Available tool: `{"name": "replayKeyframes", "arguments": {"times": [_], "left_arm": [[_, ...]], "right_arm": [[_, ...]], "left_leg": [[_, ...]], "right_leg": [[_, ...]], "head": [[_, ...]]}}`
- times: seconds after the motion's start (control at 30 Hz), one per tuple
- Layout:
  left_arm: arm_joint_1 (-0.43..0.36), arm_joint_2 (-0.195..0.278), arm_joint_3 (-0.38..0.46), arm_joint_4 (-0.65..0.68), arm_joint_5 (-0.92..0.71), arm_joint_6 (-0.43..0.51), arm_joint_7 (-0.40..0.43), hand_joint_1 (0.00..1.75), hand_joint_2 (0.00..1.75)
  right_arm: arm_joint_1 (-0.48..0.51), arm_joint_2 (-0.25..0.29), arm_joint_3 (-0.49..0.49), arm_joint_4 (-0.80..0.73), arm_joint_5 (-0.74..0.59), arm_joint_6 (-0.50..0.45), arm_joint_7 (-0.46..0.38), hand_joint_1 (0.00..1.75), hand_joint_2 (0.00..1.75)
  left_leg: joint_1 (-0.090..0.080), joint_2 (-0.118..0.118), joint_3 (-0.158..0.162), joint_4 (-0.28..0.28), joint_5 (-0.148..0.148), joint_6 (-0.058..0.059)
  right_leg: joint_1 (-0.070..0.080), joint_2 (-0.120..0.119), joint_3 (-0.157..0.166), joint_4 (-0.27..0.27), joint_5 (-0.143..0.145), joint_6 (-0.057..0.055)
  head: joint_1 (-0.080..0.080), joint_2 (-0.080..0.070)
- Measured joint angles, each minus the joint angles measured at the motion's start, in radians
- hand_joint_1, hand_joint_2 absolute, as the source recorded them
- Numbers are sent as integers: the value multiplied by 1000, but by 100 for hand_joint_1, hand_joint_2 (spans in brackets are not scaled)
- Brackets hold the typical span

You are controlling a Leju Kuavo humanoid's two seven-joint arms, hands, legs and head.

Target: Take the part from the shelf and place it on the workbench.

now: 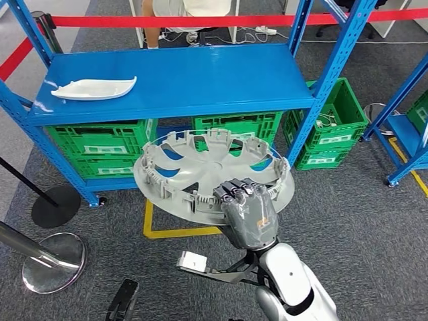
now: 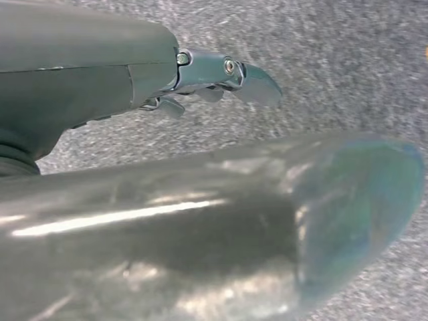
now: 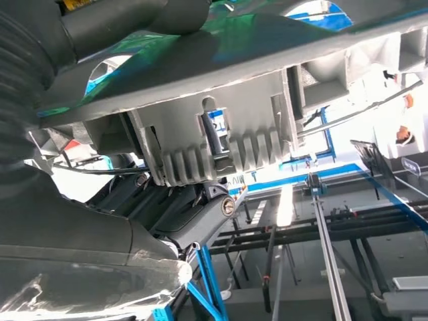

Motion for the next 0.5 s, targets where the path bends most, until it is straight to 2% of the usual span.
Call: {"name": "replayKeyframes", "arguments": {"times": [0.03, 0.07, 0.17, 0.2, 0.23, 0.27, 0.3, 0.37, 0.4, 0.43, 0.47, 0.5], "left_arm": [[0, 0, 0, 0, 0, 0, 0, 0, 0], [0, 0, 0, 0, 1, 0, 0, 0, 0], [0, 2, 0, -1, 3, 2, 2, 0, 0], [1, 3, 0, -1, 3, 3, 4, 0, 0], [3, 5, 0, -1, 5, 3, 6, 0, 0], [6, 6, 0, -1, 7, 3, 9, 0, 0], [8, 7, 1, -1, 10, 3, 10, 0, 0], [9, 9, 1, -1, 12, 1, 10, 0, 0], [9, 9, 1, -1, 12, 0, 10, 0, 0], [8, 9, 1, -1, 12, -2, 10, 0, 0], [8, 9, 1, -1, 12, -3, 10, 0, 0], [7, 9, 1, -1, 12, -3, 10, 0, 0]], "right_arm": [[0, 0, 0, 0, 0, 0, 0, 175, 175], [0, 1, 0, 0, 0, 0, -1, 175, 175], [-6, 12, 0, 2, 0, 4, -3, 175, 175], [-10, 16, 0, 2, 0, 5, -2, 175, 175], [-13, 16, 0, 3, 0, 5, -2, 175, 175], [-16, 17, 0, 5, 0, 5, -1, 175, 175], [-19, 18, 0, 6, 0, 6, 0, 175, 175], [-22, 20, -2, 9, 1, 6, 2, 175, 175], [-24, 21, -3, 10, 1, 7, 3, 175, 175], [-26, 21, -4, 11, 1, 7, 6, 175, 175], [-29, 21, -4, 12, 1, 7, 9, 175, 175], [-32, 21, -5, 13, 1, 7, 12, 175, 175]], "left_leg": [[0, 0, -1, 0, 1, 0], [-1, 0, -5, 0, 5, 0], [0, 0, -33, -3, 50, -18], [1, 0, -41, -6, 67, -27], [3, 0, -45, -5, 65, -34], [4, -1, -52, 8, 41, -40], [5, -1, -62, 38, -2, -45], [8, -1, -88, 156, -118, -55], [9, -1, -98, 223, -151, -59], [11, -1, -99, 273, -158, -63], [13, -1, -89, 294, -142, -65], [15, -1, -62, 282, -113, -68]], "right_leg": [[0, 0, 4, -4, 3, -1], [1, 0, 21, -25, 14, -3], [18, 1, 180, -257, 0, -26], [22, 1, 211, -318, -8, -36], [21, 0, 199, -319, 4, -44], [19, 0, 190, -321, 16, -52], [17, -1, 180, -323, 32, -59], [16, -1, 150, -321, 62, -66], [16, -1, 130, -319, 77, -66], [16, -2, 110, -316, 91, -65], [15, -2, 91, -313, 104, -63], [14, -3, 72, -309, 116, -60]], "head": [[0, 0], [0, 0], [2, 0], [3, 0], [5, 0], [3, 0], [0, 0], [-5, 0], [-6, 0], [-6, 0], [-6, 0], [-6, 0]]}}
